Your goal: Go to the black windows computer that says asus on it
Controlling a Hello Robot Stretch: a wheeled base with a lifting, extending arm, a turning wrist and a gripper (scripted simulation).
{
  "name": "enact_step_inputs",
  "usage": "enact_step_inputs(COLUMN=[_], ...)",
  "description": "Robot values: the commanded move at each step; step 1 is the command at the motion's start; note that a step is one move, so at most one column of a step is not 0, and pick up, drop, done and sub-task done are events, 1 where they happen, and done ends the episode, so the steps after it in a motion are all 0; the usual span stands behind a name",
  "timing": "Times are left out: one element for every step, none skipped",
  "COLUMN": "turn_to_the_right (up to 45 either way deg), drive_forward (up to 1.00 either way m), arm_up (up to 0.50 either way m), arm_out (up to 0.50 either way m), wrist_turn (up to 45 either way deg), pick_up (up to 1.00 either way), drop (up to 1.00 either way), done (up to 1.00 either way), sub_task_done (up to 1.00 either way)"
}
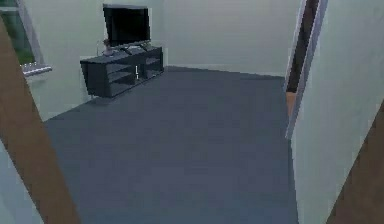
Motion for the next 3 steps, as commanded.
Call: enact_step_inputs(turn_to_the_right=[3.0, 0.0, 12.0], drive_forward=[0.00, 0.60, 0.00], arm_up=[0.00, 0.00, 0.00], arm_out=[0.00, 0.00, 0.00], wrist_turn=[0.0, 0.0, 0.0], pick_up=[0.00, 0.00, 0.00], drop=[0.00, 0.00, 0.00], done=[0.00, 0.00, 0.00], sub_task_done=[0.00, 0.00, 0.00])
